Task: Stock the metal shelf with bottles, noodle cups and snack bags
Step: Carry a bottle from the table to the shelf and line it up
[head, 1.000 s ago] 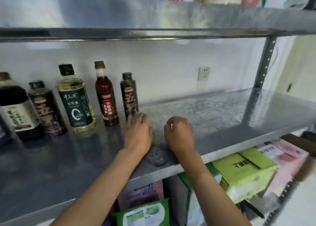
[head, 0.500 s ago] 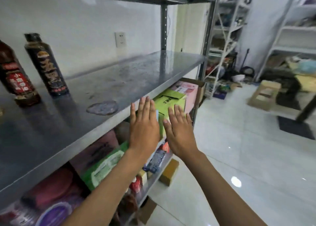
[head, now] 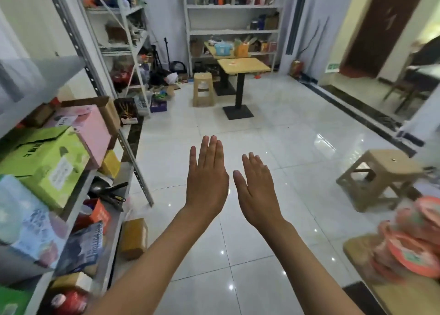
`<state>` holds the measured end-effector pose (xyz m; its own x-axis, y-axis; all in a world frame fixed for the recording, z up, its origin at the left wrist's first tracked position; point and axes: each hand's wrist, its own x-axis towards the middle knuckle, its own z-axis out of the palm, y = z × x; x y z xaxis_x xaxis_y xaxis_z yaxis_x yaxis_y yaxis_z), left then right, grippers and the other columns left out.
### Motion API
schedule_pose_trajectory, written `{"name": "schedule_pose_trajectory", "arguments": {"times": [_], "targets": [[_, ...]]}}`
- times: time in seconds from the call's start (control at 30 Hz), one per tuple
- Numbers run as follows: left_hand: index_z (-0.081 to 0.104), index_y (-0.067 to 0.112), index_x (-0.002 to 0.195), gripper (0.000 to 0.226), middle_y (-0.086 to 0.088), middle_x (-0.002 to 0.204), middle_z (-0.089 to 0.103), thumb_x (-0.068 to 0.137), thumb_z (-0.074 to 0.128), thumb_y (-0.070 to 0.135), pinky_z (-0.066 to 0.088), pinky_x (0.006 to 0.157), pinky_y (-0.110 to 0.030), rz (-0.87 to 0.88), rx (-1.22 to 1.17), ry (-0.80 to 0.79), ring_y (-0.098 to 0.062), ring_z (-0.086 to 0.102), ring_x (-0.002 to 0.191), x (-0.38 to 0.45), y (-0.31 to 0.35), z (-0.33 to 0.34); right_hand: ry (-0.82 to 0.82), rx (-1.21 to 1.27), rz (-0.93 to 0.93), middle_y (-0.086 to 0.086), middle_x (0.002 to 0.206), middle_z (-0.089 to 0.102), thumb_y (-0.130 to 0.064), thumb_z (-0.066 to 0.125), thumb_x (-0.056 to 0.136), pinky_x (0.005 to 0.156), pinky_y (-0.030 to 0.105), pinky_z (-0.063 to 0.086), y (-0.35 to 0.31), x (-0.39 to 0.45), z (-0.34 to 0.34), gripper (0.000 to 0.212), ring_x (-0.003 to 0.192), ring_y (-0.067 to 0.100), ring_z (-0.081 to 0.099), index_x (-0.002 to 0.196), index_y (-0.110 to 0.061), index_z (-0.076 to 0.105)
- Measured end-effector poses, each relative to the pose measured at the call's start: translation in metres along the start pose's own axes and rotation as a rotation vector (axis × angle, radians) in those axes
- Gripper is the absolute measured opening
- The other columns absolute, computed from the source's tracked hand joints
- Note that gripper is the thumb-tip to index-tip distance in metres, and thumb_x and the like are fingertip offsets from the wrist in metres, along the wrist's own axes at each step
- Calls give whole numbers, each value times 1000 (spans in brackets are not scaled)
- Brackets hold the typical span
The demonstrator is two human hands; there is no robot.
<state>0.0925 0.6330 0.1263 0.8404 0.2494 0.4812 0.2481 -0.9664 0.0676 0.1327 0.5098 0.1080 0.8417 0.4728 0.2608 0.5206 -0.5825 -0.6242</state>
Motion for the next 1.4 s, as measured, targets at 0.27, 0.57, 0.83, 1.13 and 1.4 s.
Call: {"name": "schedule_pose_trajectory", "arguments": {"times": [0.27, 0.57, 0.83, 1.13, 1.4], "targets": [[16, 4, 154, 60, -12, 162, 12, 102, 39, 22, 5, 122, -42, 337, -217, -106, -28, 3, 150, 19, 179, 50, 203, 48, 343, -7, 164, 13, -43, 31, 104, 123, 28, 6, 134, -57, -114, 56, 150, 7, 9, 156, -24, 19], [4, 5, 155, 66, -12, 163, 3, 102, 36, 28, 2, 123, -42, 694, -411, -324, -27, -5, 151, 16, 399, 79, 708, 81, 610, -6, 122, 55, -34, 44, 103, 97, 32, 40, 303, -134, -236, 30, 118, 16, 51, 129, -20, 53], [6, 12, 156, 63, -5, 164, 3, 102, 37, 26, 16, 122, -42, 836, -569, -496, -18, -1, 151, 7, 512, 110, 814, -71, 1104, 9, 161, 20, -24, 48, 99, 115, 41, 27, 447, -166, -300, 51, 146, 27, 23, 149, -18, 37], [-1, 15, 156, 68, 0, 164, -8, 103, 40, 26, 6, 121, -31, 782, -593, -524, -12, -8, 150, 22, 556, 111, 573, 19, 1126, 5, 119, 63, -19, 62, 92, 87, 44, 53, 507, -167, -304, 41, 108, 28, 61, 130, -24, 49], [7, 22, 156, 67, 0, 163, 11, 101, 46, 28, 41, 106, -40, 719, -664, -612, -19, 24, 146, 17, 554, 105, 714, 56, 981, -6, 104, 68, -20, 77, 81, 83, 31, 52, 470, -183, -327, 38, 94, 12, 61, 117, -25, 66]]}}
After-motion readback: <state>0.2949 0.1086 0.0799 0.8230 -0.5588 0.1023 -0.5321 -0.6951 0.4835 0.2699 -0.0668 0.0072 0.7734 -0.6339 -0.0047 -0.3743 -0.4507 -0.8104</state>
